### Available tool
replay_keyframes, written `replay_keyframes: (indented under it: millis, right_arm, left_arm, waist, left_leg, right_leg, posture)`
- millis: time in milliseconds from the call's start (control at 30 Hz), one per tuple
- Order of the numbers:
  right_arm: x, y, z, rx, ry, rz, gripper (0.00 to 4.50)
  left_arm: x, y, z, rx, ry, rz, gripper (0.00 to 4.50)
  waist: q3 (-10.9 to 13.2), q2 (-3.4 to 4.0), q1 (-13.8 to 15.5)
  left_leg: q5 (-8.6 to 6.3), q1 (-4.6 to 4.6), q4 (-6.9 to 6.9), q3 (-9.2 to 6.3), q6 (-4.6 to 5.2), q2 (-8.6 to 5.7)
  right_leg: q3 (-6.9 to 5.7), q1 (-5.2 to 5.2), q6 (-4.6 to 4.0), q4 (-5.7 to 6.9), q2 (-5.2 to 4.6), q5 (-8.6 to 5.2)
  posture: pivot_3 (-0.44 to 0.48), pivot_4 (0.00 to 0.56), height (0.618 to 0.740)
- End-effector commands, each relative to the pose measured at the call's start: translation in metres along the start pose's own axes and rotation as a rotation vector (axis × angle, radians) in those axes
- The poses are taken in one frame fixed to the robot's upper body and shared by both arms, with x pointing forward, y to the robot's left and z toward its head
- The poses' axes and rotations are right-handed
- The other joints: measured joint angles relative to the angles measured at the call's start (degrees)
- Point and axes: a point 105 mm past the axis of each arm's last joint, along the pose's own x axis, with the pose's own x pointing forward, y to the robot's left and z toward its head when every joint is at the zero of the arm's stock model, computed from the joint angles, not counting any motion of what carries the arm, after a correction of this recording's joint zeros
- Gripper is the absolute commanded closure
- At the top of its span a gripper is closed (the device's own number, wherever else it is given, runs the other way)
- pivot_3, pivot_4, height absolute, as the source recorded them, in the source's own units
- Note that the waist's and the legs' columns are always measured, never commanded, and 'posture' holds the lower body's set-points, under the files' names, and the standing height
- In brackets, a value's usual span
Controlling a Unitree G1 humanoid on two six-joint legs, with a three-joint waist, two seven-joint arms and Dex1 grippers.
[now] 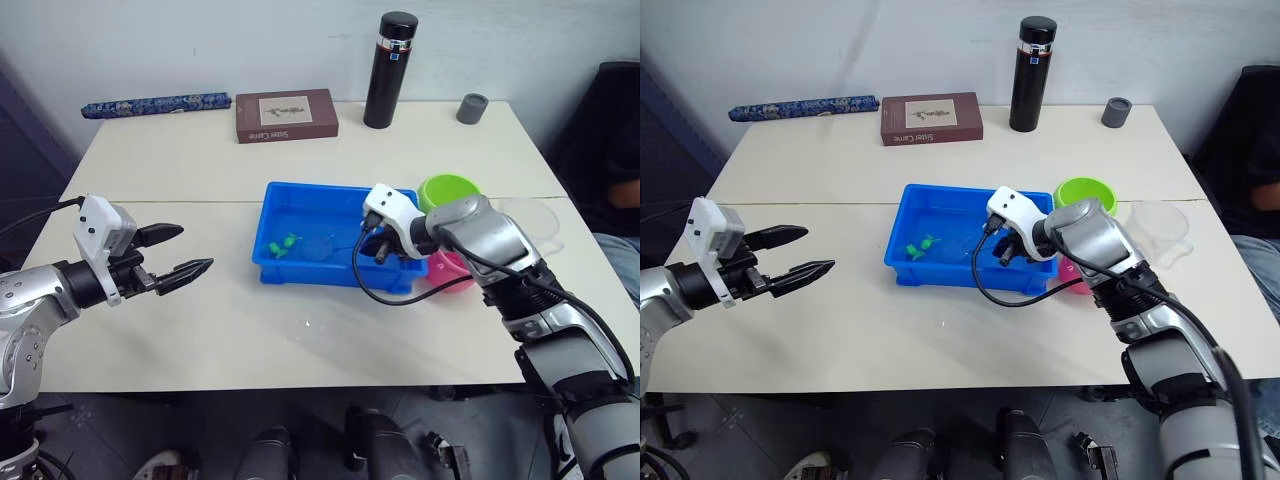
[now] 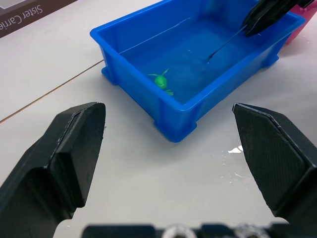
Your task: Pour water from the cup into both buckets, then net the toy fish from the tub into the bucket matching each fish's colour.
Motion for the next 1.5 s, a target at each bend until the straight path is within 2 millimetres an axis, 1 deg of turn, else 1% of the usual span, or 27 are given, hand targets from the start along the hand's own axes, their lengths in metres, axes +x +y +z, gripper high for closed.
replay_keyframes:
  millis: [33,267,433,600,700,867,1000,1267,1367,1467,1500]
  right_arm:
    - [-0.002,-0.002,0.013,-0.017,-0.039,-0.027,4.50]
    - [0.005,0.001,0.020,-0.007,-0.066,-0.020,4.50]
    - [0.009,0.002,0.030,-0.001,-0.102,-0.021,4.50]
    - [0.009,0.003,0.041,0.016,-0.153,-0.018,4.50]
    - [0.005,0.003,0.047,0.029,-0.177,-0.019,4.50]
    - [-0.012,0.003,0.056,0.063,-0.227,0.000,4.50]
    - [-0.027,0.004,0.051,0.075,-0.236,0.001,4.50]
    - [-0.045,0.002,0.038,0.086,-0.236,-0.026,4.50]
    - [-0.062,-0.003,0.035,0.091,-0.266,-0.048,4.50]
    - [-0.087,-0.013,0.022,0.082,-0.280,-0.094,4.50]
    - [-0.093,-0.015,0.019,0.075,-0.283,-0.106,4.50]
  left_arm:
    - [-0.009,0.001,0.013,0.042,-0.021,0.019,0.07]
    - [-0.012,0.000,0.013,0.044,-0.016,0.025,0.07]
    - [-0.015,0.000,0.013,0.044,-0.012,0.032,0.07]
    - [-0.015,0.000,0.013,0.044,-0.010,0.033,0.07]
    - [-0.013,0.000,0.013,0.043,-0.011,0.030,0.07]
    - [-0.008,0.000,0.013,0.043,-0.018,0.014,0.07]
    - [-0.003,0.001,0.015,0.051,-0.024,-0.007,0.07]
    - [0.007,0.003,0.018,0.060,-0.038,-0.045,0.07]
    - [0.015,0.001,0.021,0.067,-0.052,-0.082,0.07]
    - [0.026,-0.003,0.024,0.076,-0.068,-0.128,0.07]
    - [0.029,-0.003,0.025,0.077,-0.072,-0.138,0.07]
  waist:
    - [0.00,0.00,-0.10]
    - [0.00,0.00,-0.17]
    - [0.00,0.00,-0.19]
    - [0.00,0.00,-0.19]
    - [0.00,0.00,-0.20]
    - [0.00,0.00,-0.14]
    - [0.00,0.00,-0.07]
    - [0.00,0.00,-0.15]
    - [0.00,0.00,-0.07]
    - [0.00,-0.01,0.41]
    - [0.00,-0.01,0.65]
  left_leg:
    - [0.00,0.00,0.00,0.00,0.00,0.00]
    - [0.00,0.00,-0.03,0.00,-0.01,0.00]
    - [0.00,0.01,-0.03,0.00,-0.01,0.00]
    - [0.00,0.01,-0.04,0.00,-0.01,0.00]
    - [0.00,0.01,-0.04,0.00,-0.01,0.00]
    - [0.00,0.00,-0.04,-0.01,-0.01,0.00]
    - [0.00,0.00,-0.05,-0.01,-0.01,0.00]
    - [0.00,0.00,-0.08,-0.02,-0.01,0.00]
    - [0.00,-0.01,-0.07,-0.02,-0.01,0.00]
    - [0.00,-0.04,-0.07,-0.04,-0.01,0.00]
    - [0.00,-0.03,-0.07,-0.05,0.00,-0.01]
  right_leg:
    - [0.00,0.00,0.00,0.00,0.01,0.00]
    - [-0.01,-0.01,0.00,-0.01,0.01,0.00]
    - [-0.01,-0.01,0.00,-0.01,0.01,0.00]
    - [-0.01,-0.01,0.00,-0.01,0.00,0.00]
    - [0.00,-0.01,0.00,-0.01,0.00,0.00]
    - [-0.01,-0.01,0.00,-0.01,0.00,0.00]
    - [-0.01,-0.01,0.00,-0.02,0.00,0.00]
    - [-0.01,-0.01,0.00,-0.03,0.00,0.00]
    - [-0.01,-0.02,0.00,-0.04,0.00,0.00]
    - [-0.04,-0.01,0.00,-0.05,-0.01,0.00]
    - [-0.05,0.02,0.00,-0.09,-0.01,0.00]
  posture:
    - [0.000,0.150,0.740]
    - [0.000,0.150,0.740]
    - [0.000,0.150,0.740]
    - [0.000,0.150,0.740]
    - [0.000,0.150,0.740]
    - [0.000,0.150,0.740]
    - [0.000,0.150,0.740]
    - [0.000,0.150,0.740]
    - [0.000,0.150,0.740]
    - [0.000,0.150,0.740]
    - [0.000,0.150,0.740]
